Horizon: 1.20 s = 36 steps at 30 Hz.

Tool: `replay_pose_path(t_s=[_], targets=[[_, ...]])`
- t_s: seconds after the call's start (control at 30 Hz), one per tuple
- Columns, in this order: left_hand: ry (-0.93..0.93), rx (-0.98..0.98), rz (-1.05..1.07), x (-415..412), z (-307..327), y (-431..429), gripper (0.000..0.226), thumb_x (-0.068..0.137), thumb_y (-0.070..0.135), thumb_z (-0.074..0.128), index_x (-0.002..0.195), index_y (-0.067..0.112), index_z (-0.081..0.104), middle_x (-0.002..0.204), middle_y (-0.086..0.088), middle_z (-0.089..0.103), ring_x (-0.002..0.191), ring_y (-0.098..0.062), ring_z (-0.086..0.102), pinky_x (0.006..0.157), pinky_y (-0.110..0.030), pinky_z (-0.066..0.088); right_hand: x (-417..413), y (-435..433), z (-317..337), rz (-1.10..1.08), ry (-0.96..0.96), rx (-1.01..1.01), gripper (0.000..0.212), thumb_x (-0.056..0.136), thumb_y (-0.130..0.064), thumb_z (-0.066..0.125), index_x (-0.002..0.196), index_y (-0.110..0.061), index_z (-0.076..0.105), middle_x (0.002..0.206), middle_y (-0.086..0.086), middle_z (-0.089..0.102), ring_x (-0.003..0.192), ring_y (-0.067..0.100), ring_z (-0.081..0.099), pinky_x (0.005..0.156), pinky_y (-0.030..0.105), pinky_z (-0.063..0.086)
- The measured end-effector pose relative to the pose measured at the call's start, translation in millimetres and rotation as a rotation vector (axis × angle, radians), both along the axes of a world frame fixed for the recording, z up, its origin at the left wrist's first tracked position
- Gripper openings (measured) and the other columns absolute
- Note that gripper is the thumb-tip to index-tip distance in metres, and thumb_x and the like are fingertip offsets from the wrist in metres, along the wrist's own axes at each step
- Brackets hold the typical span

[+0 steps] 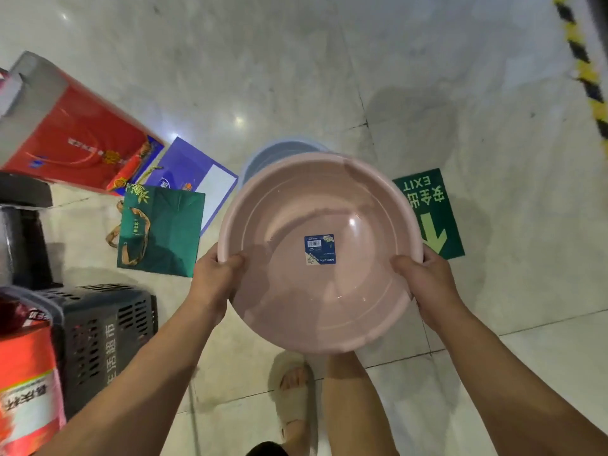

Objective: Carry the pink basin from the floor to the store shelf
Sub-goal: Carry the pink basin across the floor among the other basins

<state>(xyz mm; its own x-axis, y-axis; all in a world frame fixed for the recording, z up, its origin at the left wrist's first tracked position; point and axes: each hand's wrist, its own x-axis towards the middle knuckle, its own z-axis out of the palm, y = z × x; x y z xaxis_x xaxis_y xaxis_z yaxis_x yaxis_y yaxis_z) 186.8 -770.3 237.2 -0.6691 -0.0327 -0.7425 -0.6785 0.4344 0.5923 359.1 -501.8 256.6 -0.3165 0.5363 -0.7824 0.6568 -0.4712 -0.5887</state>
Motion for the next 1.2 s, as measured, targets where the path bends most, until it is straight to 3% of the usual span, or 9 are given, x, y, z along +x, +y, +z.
replay_pose_path(t_s=[0.1,0.23,0.37,0.6,0.7,0.8,0.97,1.03,1.2], targets=[[0.012,-0.052,0.021,-20,-2,13,0.018,0.081,0.017,0.071,0.099,0.018,0.074,0.094,-0.014,0.076,0.078,-0.033,0.07,0.076,-0.063,0.062,-33,20,-5,0.047,-0.033,0.0,0.04,0.084,-0.005,0.068,0.12,-0.022,0.07,0.103,0.007,0.075,0.092,0.028,0.072,0.075,0.038,0.061],[0.021,-0.058,0.01,-44,-2,20,0.014,0.088,0.017,0.069,0.101,0.017,0.076,0.101,-0.015,0.076,0.084,-0.032,0.069,0.07,-0.054,0.065,-73,37,-10,0.111,-0.058,0.015,0.037,0.084,-0.006,0.068,0.115,-0.026,0.071,0.1,0.005,0.075,0.089,0.027,0.072,0.075,0.039,0.062],[-0.008,-0.035,0.07,-72,-28,25,0.011,0.09,0.018,0.067,0.099,0.016,0.074,0.098,-0.023,0.074,0.077,-0.041,0.071,0.068,-0.064,0.06,-112,44,-34,0.168,-0.067,0.029,0.034,0.083,-0.007,0.067,0.103,-0.034,0.07,0.097,0.003,0.075,0.086,0.026,0.073,0.073,0.04,0.063],[-0.031,-0.038,0.105,-124,-107,23,0.022,0.087,0.014,0.063,0.106,0.007,0.071,0.09,-0.026,0.075,0.068,-0.034,0.07,0.057,-0.049,0.059,-171,41,-99,0.169,-0.059,0.037,0.034,0.086,-0.002,0.061,0.108,-0.027,0.068,0.091,-0.003,0.072,0.079,0.019,0.068,0.057,0.025,0.052],[-0.058,-0.044,0.058,-142,-143,19,0.034,0.08,0.017,0.062,0.109,0.007,0.075,0.087,-0.024,0.076,0.063,-0.032,0.068,0.051,-0.038,0.054,-185,39,-133,0.167,-0.072,0.02,0.036,0.086,-0.003,0.061,0.111,-0.027,0.068,0.096,0.001,0.073,0.087,0.023,0.071,0.071,0.035,0.061],[-0.06,-0.071,0.062,-153,-173,12,0.03,0.082,0.021,0.062,0.107,0.01,0.075,0.092,-0.021,0.077,0.072,-0.034,0.07,0.053,-0.036,0.054,-193,35,-161,0.168,-0.087,-0.005,0.033,0.086,-0.004,0.063,0.106,-0.03,0.068,0.1,0.003,0.074,0.092,0.027,0.072,0.083,0.045,0.062],[-0.068,-0.055,0.081,-160,-206,7,0.021,0.084,0.028,0.066,0.102,0.019,0.073,0.091,-0.009,0.075,0.079,-0.029,0.069,0.067,-0.04,0.058,-194,29,-195,0.163,-0.112,-0.049,0.026,0.089,-0.006,0.063,0.101,-0.029,0.07,0.101,0.007,0.075,0.094,0.03,0.073,0.085,0.048,0.062],[-0.072,-0.059,0.069,-160,-217,5,0.016,0.087,0.026,0.066,0.1,0.02,0.072,0.087,-0.005,0.074,0.078,-0.027,0.068,0.065,-0.037,0.056,-192,26,-205,0.154,-0.11,-0.066,0.026,0.091,-0.007,0.063,0.105,-0.028,0.069,0.103,0.007,0.075,0.097,0.03,0.073,0.085,0.047,0.062],[-0.075,-0.053,0.033,-156,-236,4,0.03,0.088,0.028,0.065,0.115,0.015,0.071,0.095,-0.004,0.075,0.086,-0.027,0.071,0.075,-0.039,0.06,-183,25,-222,0.157,-0.074,-0.111,0.027,0.093,-0.011,0.066,0.107,-0.034,0.069,0.104,0.002,0.076,0.096,0.024,0.074,0.084,0.042,0.062]])
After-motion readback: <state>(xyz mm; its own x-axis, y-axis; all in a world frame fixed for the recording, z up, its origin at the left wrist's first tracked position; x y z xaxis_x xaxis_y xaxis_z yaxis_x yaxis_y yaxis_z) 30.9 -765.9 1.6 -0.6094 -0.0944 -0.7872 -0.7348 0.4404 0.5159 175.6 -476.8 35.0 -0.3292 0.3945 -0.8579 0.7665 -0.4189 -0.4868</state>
